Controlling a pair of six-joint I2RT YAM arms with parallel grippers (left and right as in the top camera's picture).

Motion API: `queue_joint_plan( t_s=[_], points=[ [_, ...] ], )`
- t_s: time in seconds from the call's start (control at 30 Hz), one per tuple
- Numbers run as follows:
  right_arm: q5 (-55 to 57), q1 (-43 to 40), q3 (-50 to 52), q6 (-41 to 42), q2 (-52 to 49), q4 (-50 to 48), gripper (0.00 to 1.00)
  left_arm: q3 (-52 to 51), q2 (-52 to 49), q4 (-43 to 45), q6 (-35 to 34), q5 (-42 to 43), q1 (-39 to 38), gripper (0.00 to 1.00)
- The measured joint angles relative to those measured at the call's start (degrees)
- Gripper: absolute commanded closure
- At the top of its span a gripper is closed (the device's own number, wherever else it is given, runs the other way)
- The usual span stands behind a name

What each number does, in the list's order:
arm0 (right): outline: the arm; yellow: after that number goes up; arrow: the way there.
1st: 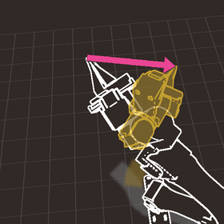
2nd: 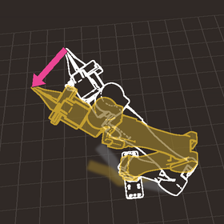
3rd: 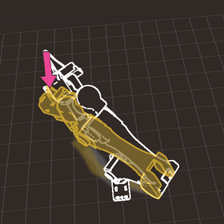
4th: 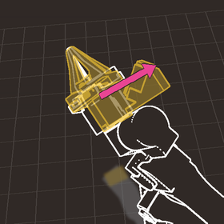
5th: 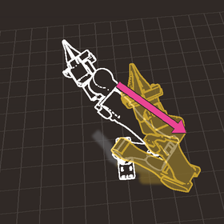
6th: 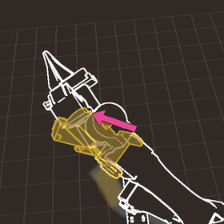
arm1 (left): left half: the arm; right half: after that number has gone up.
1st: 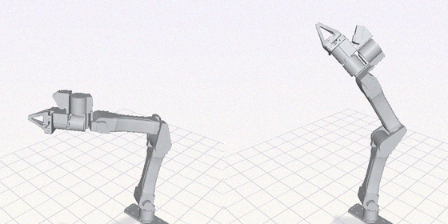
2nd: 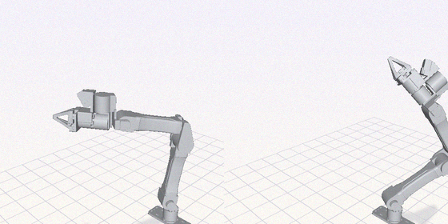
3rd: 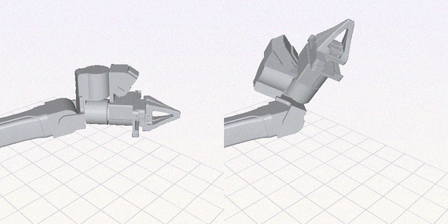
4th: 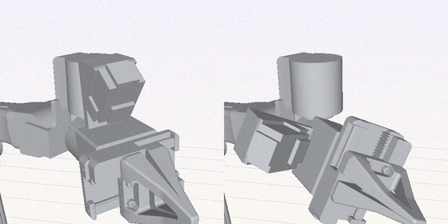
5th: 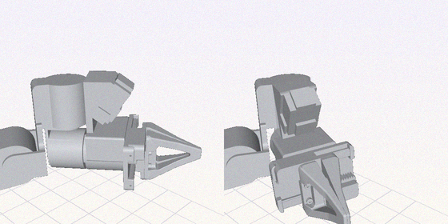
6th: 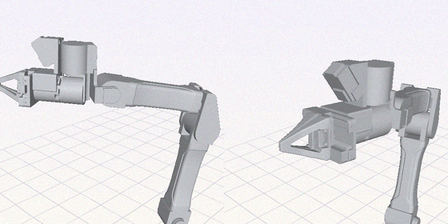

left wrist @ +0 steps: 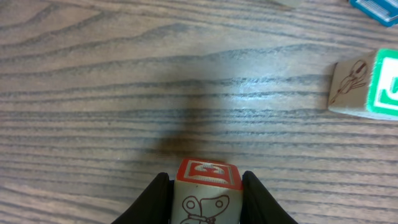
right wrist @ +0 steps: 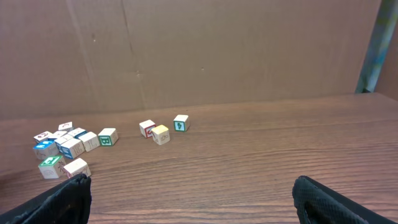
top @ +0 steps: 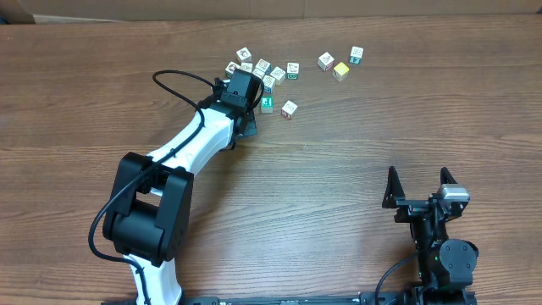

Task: Form a horizontal line
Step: 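Move the held block right of the cluster and lower it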

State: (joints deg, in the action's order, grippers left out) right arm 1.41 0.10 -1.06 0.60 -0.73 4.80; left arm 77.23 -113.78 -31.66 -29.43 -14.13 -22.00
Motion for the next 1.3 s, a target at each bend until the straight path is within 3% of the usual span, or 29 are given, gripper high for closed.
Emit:
queue_joint_plan(
  t_s=[0.83,1.3],
  points=[
    [0.0,0.0,0.0,0.0,0.0,0.0,0.0,0.0,0.0,3.0,-0.3,4.9,-5.0,0.76],
    [0.0,0.0,0.0,0.0,0.0,0.0,0.0,0.0,0.0,-1.6,-0.5,-4.5,-4.6,0.75]
  ],
)
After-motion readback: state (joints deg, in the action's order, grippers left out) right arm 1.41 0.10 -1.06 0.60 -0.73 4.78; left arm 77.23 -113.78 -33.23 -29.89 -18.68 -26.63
